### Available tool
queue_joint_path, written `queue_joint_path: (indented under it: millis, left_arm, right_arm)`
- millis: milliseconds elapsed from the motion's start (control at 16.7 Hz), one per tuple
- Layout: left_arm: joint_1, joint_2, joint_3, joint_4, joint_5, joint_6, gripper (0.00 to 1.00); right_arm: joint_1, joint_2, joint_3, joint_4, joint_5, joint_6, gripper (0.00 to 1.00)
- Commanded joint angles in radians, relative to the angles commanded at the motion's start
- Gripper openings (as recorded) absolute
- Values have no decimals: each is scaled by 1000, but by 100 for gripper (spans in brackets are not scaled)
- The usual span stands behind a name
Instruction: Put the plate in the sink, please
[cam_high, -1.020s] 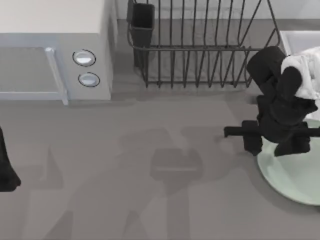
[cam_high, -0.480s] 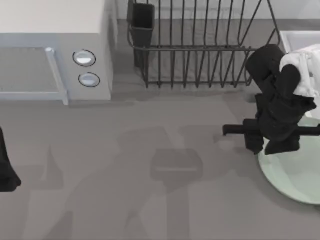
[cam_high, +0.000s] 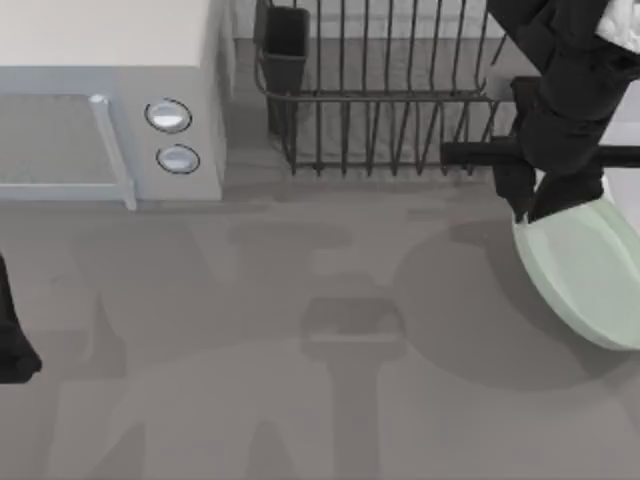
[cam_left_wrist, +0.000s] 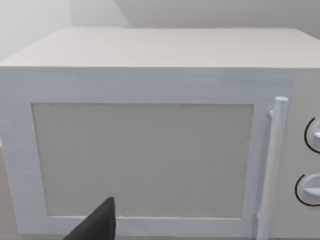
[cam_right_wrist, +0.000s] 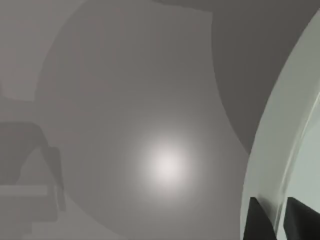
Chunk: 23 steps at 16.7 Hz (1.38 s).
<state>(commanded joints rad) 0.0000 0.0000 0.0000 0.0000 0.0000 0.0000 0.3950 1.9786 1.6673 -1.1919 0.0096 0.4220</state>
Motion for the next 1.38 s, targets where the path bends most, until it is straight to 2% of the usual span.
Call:
queue_joint_path:
  millis: [240,480,960,1380]
  left_arm:
    - [0,0,0,0,0,0,100]
    - [0,0,0,0,0,0,100]
    - [0,0,0,0,0,0,100]
    - [0,0,0,0,0,0,100]
  right_arm:
    - [-5,-8,334,-336,0,-5,0]
    - [-11,-29,519,-522,-1,-11,0]
    - [-16,-20,560,-551,-1,-20,0]
    - [-197,275,823,-556,-1,-201,0]
